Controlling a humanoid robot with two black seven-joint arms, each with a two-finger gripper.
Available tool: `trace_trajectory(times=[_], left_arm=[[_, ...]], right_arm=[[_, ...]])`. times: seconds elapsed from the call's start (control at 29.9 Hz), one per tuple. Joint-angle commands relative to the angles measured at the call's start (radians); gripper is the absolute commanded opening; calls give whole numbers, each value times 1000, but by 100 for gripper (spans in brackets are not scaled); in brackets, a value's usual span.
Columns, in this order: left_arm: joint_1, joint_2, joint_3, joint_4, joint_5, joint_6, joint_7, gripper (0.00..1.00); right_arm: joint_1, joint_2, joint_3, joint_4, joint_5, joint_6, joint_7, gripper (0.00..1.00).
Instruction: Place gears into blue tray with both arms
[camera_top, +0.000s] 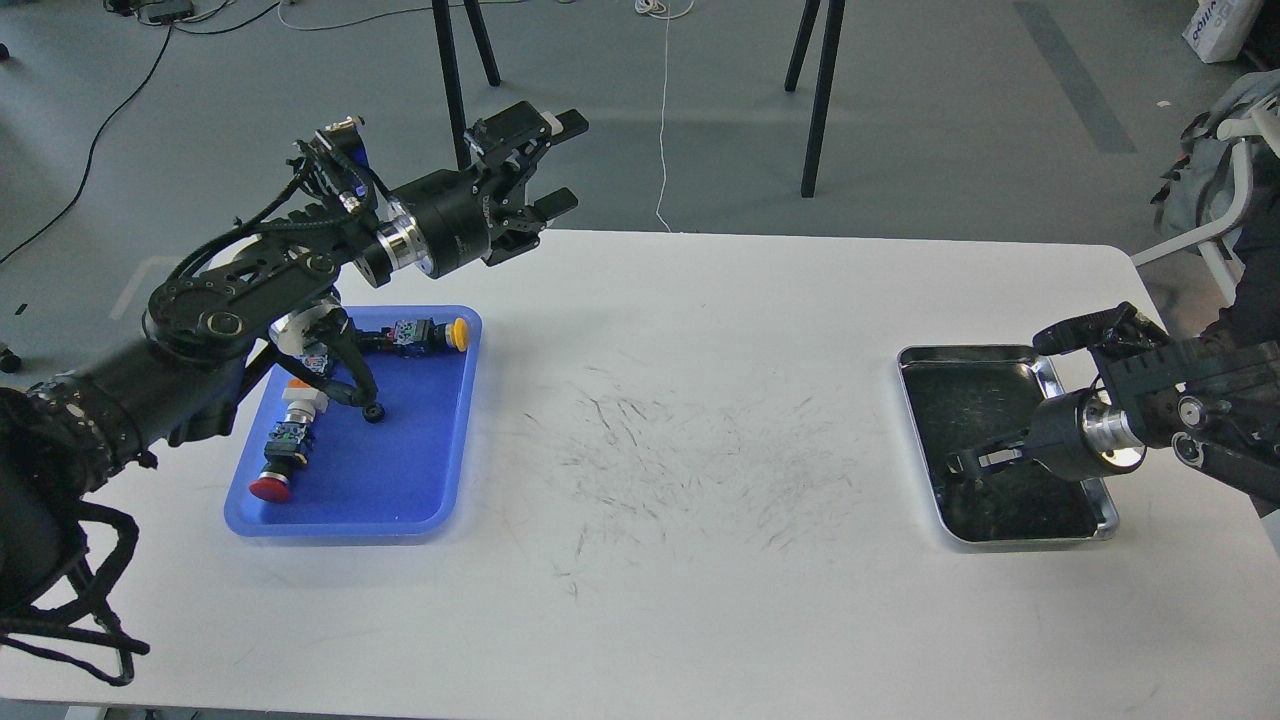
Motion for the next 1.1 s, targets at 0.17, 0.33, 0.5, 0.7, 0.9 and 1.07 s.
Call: trace_trajectory(times=[0.17, 0.33, 0.5, 0.7, 0.9, 1.07], left_arm=[[1, 0, 0, 1, 0, 2, 0, 100], [1, -3, 0, 1, 0, 2, 0, 100], [0, -3, 0, 1, 20, 3, 0, 100], [-6, -3, -2, 1, 18, 3, 0, 100], [-9, -6, -2, 1, 18, 5, 0, 100], [-9, -5, -2, 1, 18, 5, 0, 100]], right_arm=[[66, -14, 3, -1, 12, 0, 2, 12], [103, -29, 18, -6, 21, 0, 3, 12], [96, -15, 92, -6, 21, 0, 2, 12], [79, 79, 139, -8, 21, 0, -3, 12], [79, 196, 156, -18, 23, 0, -9, 12], [77, 288, 156, -57, 23, 0, -9, 12]])
